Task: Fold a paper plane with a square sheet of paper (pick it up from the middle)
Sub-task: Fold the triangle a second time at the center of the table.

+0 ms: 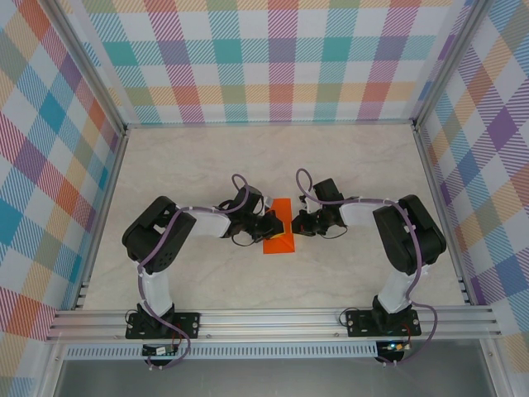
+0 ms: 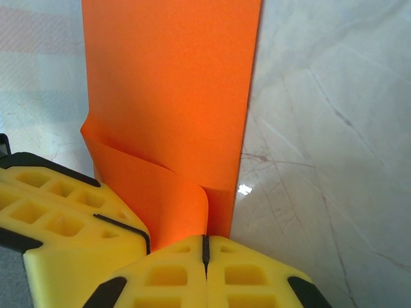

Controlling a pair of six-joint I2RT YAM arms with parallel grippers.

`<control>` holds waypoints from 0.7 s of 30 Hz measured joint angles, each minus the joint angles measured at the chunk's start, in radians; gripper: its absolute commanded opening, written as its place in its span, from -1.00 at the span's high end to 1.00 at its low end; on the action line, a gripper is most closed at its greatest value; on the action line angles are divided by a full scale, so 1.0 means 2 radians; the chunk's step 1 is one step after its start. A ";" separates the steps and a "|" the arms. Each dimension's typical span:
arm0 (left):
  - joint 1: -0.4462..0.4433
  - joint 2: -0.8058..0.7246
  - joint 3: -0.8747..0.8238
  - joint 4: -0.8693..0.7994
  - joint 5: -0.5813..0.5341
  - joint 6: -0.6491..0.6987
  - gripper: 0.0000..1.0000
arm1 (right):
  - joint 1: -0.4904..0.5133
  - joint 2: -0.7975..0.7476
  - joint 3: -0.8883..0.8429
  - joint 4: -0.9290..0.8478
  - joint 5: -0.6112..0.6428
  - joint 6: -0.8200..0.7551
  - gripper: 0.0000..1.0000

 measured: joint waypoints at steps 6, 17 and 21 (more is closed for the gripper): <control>0.000 0.000 0.001 0.000 0.000 0.002 0.98 | 0.000 0.000 0.000 -0.001 0.001 -0.001 0.89; 0.000 0.000 0.000 0.003 0.000 0.002 0.98 | 0.000 0.000 0.000 -0.002 0.003 -0.002 0.88; 0.000 -0.005 -0.004 0.008 0.000 0.002 0.98 | 0.000 0.000 0.000 -0.002 0.003 -0.002 0.88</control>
